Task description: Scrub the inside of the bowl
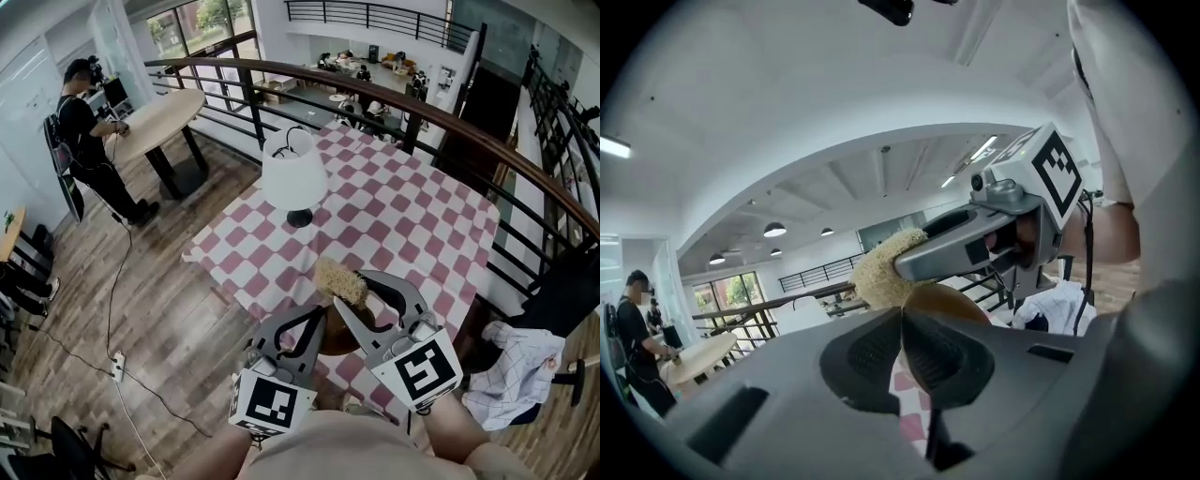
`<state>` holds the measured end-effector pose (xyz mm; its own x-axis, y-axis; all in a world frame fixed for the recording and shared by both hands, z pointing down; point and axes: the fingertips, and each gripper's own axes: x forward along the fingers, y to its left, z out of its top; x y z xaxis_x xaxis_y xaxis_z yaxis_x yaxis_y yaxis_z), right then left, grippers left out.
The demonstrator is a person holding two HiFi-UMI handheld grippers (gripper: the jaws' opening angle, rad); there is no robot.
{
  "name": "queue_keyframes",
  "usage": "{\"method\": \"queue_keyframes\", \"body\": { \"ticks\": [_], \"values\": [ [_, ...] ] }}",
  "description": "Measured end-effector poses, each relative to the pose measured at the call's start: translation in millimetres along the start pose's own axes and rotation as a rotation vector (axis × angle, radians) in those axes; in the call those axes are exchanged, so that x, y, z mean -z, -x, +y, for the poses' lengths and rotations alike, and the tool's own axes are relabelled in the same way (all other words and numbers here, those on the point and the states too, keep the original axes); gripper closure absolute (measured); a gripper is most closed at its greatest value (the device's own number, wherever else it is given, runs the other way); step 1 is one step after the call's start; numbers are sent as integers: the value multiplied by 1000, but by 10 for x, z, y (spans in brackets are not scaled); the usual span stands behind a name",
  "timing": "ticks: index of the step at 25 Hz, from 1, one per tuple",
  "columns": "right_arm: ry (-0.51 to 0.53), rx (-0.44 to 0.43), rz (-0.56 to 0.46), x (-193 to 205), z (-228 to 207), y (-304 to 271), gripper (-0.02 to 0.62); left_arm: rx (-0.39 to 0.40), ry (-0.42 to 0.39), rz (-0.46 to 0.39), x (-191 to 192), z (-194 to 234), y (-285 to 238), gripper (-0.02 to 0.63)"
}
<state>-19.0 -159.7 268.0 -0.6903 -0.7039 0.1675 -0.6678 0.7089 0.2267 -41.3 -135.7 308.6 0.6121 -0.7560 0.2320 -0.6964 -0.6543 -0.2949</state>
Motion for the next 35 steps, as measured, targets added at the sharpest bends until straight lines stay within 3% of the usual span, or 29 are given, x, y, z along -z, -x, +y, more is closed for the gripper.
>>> {"method": "queue_keyframes", "body": {
  "ticks": [4,11,19,29,35],
  "values": [
    [21,28,15,45,-69,43,446,14,51,2,45,84,12,586],
    [5,80,58,237,-171,124,446,-14,314,20,262,365,48,586],
    [-22,95,114,501,-190,155,445,-49,419,58,487,454,18,586],
    [-97,49,257,1256,18,106,445,-55,622,149,1128,465,-126,586],
    [-185,24,346,1843,124,91,445,-8,735,223,1650,270,-307,586]
  ]
}}
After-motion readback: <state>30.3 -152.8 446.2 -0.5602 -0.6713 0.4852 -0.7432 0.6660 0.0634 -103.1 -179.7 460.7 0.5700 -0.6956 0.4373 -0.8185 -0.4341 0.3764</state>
